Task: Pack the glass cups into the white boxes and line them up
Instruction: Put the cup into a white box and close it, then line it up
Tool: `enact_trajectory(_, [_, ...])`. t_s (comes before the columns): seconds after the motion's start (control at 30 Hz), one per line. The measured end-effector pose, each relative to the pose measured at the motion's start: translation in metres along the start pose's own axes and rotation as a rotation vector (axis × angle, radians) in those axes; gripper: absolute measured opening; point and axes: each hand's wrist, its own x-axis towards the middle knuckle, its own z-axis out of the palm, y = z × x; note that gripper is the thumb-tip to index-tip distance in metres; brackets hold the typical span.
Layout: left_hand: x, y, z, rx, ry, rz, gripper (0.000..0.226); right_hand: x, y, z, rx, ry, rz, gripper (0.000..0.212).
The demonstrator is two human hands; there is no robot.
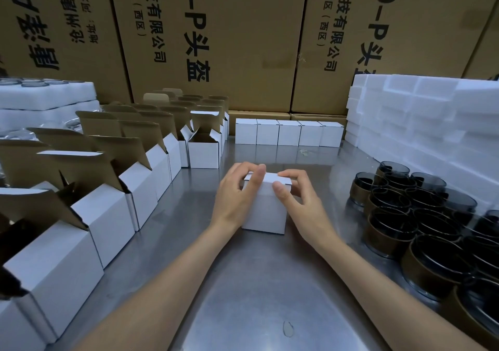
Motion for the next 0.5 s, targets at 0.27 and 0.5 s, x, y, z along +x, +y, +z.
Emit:
enact_trajectory(0.27, [-0.0021,-0.0004,-0.0019,0.051,-0.025,0.058,0.038,0.0034,0.0061,0.0002,0.079,-0.032,0.034,0.031])
enact_trajectory(0.5, [-0.0035,0.0010,-0.0002,0.032,-0.167,-0.027,0.038,0.0063,0.0067,0.0077,0.073,-0.115,0.064,0.019])
